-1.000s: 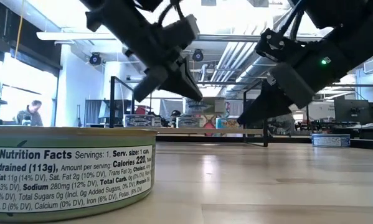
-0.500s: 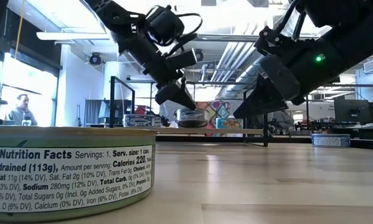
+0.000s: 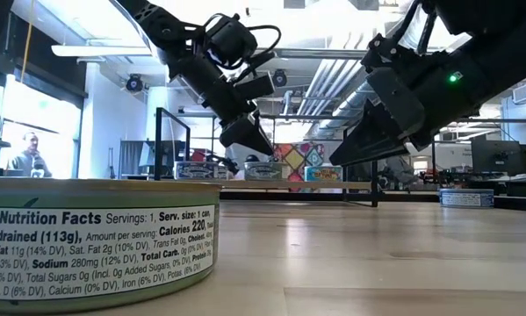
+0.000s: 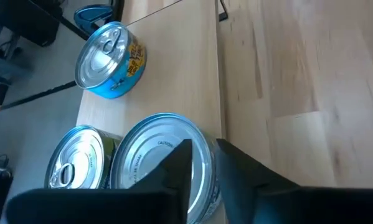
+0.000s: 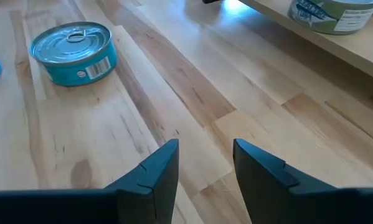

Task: Stack canned seafood by type on shelf
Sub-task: Put the green tuna can on the shelf

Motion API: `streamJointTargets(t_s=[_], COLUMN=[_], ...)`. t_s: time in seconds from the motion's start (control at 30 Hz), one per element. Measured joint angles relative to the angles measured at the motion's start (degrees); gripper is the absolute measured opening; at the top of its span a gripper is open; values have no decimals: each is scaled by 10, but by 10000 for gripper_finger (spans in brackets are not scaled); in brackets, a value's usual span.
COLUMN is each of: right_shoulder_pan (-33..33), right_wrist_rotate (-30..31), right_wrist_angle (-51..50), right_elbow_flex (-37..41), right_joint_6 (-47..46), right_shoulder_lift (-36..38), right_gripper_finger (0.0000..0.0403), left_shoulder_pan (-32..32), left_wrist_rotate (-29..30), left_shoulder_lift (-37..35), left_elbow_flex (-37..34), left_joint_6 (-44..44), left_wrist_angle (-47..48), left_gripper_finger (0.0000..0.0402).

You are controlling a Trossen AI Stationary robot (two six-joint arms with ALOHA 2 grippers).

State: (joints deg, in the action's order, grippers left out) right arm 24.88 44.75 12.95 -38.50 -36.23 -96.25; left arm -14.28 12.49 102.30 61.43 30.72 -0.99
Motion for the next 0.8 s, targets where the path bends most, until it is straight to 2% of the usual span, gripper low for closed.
streamJointTargets(t_s=[0.1,0.27,0.33,0.47,0.6,0.67,0.8], right_shoulder_pan=[0,0,0,-1,-1,-1,-1], right_wrist_rotate=[0,0,0,-1,-2,-2,-2], right_wrist_angle=[0,0,0,-2,-1,0,3], right_elbow_flex=[0,0,0,0,0,0,0], right_joint_6=[0,1,1,2,2,2,2], right_shoulder_lift=[0,0,0,0,0,0,0], right_gripper_finger=[144,144,144,144,144,144,144], left_shoulder_pan=[2,16,23,31,31,33,31], left_wrist_rotate=[9,93,99,49,-67,-79,-63], left_shoulder_lift=[0,-24,-41,-64,-61,-49,-19], left_elbow_flex=[0,-1,-1,-1,-8,-8,-8], left_joint_6=[-3,-33,-51,-100,-127,-127,-126], left_wrist_angle=[0,37,71,137,142,125,59], left_gripper_finger=[86,106,107,101,89,82,73])
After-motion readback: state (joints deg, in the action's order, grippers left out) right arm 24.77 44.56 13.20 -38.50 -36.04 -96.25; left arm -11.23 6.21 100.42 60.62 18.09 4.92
